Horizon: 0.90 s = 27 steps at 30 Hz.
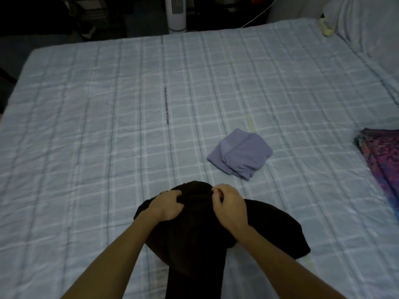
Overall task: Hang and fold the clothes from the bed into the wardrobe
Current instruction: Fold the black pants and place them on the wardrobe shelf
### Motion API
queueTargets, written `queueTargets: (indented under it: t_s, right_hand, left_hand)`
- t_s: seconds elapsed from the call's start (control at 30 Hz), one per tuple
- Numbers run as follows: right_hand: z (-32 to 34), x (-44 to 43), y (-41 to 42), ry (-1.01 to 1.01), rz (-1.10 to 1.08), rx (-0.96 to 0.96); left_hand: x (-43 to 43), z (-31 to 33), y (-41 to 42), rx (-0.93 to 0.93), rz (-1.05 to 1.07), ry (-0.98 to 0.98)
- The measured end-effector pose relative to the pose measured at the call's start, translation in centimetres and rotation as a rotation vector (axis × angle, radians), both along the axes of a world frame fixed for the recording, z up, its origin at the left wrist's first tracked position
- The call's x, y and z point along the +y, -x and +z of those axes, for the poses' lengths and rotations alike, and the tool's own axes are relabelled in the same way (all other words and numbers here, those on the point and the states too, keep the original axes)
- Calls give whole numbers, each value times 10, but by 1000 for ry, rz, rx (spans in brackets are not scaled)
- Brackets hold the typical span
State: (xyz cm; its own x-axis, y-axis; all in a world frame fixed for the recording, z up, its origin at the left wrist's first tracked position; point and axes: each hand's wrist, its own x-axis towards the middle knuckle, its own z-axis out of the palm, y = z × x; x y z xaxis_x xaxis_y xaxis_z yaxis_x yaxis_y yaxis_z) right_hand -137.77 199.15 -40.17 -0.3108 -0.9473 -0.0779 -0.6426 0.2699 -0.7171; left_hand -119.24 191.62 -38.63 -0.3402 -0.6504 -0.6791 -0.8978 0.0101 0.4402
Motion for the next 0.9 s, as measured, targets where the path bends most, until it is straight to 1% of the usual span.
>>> queueTargets:
  t_s: [0.07,0.17,0.23,0.3,0.4,0.43,0.47,0.53,0.57,0.67,0.7,0.73,0.77,0.8,0.83,0.9]
  right_hand:
    - [3,-7,5,-185,-62,-60]
    - [8,-5,-4,-514,-163,-269]
    - [8,2,-15,-632,-216,-386]
    - [4,7,-22,-705,-334,-463]
    - [4,14,-27,-726,-629,-691]
    - [6,16,-28,-708,-705,-735]
    - [8,20,-29,-704,-728,-743]
    - [12,33,-30,-716,-672,-780]
    - [14,41,-29,-737,-625,-841]
    - [22,62,-27,-690,-559,-1153]
    - [28,67,-30,-672,-550,-1224]
    - [33,71,-36,-671,-519,-1237]
    - [35,74,-44,-678,-460,-1172]
    - [37,79,-52,-677,-385,-1048]
    - [34,82,-59,-651,-324,-881]
    - [29,92,-65,-550,-214,-493]
  left_hand:
    - [18,18,-11,201,109,19]
    - [45,42,-23,318,137,165]
    - [62,54,-29,379,125,226]
    - [76,60,-34,431,129,260]
    - [95,67,-42,471,126,289]
    - [102,68,-45,471,110,296]
    - [108,69,-48,468,99,297]
    - [118,72,-56,466,93,288]
    - [123,73,-61,464,90,279]
    - [140,79,-77,423,27,238]
    - [145,79,-83,393,-14,219]
    - [150,78,-89,349,-59,188]
    - [156,76,-94,299,-110,149]
    - [164,75,-98,243,-167,109]
    - [170,71,-102,189,-221,69]
    - [186,65,-108,53,-269,-22]
